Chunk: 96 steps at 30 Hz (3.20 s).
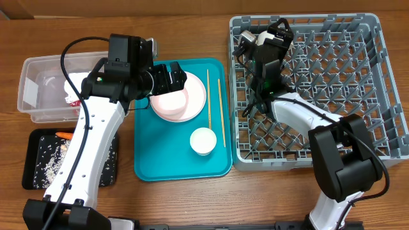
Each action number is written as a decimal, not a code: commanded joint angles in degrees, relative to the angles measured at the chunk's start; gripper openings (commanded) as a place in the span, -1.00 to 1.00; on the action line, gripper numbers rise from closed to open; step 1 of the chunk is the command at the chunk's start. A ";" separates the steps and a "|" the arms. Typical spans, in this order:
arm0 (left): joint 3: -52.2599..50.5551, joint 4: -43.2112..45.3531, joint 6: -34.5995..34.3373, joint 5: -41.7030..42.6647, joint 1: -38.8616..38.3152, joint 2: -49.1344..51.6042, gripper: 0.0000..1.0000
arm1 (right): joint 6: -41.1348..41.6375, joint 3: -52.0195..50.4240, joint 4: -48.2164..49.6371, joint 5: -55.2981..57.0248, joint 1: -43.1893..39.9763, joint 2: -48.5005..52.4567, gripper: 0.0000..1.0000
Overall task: Sort waste into correct bins and load items into the dishwasher
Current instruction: 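Lower the white bowl upside down into the rack's upper area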
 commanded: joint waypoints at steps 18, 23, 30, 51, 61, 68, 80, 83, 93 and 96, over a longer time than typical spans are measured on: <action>1.07 0.09 0.28 -0.35 0.15 -0.66 1.00 | 29.03 0.83 -22.01 -2.01 -1.18 -11.61 0.99; 1.07 0.09 0.31 -0.35 0.15 -0.66 1.00 | 39.95 0.85 -23.10 -5.29 -1.99 -14.99 1.00; 1.07 0.07 0.28 -0.35 0.15 -0.66 1.00 | 59.82 0.85 -28.92 -21.05 -7.10 -20.41 0.71; 1.07 0.07 0.28 -0.35 0.15 -0.66 1.00 | 83.56 0.83 -17.46 -43.58 -15.72 -7.93 -0.92; 1.07 0.07 0.31 -0.35 0.15 -0.66 1.00 | 83.58 0.83 -10.27 -43.56 -15.76 -3.23 -0.92; 1.07 0.09 0.31 -0.35 0.15 -0.66 1.00 | 86.05 0.83 -18.62 -43.58 -15.76 -3.26 -0.92; 1.07 0.07 0.31 -0.35 0.15 -0.66 1.00 | 88.08 0.85 -26.29 -47.87 -15.65 -5.81 -0.92; 1.07 0.09 0.28 -0.35 0.15 -0.66 1.00 | 88.08 0.85 -28.50 -47.87 -15.65 -8.04 -0.92; 1.07 0.09 0.31 -0.35 0.15 -0.66 1.00 | 88.08 0.85 -35.69 -48.13 -15.58 -22.16 -0.92; 1.07 0.07 0.31 -0.35 0.15 -0.66 1.00 | 88.06 0.85 -42.53 -49.29 -15.54 -26.53 -0.75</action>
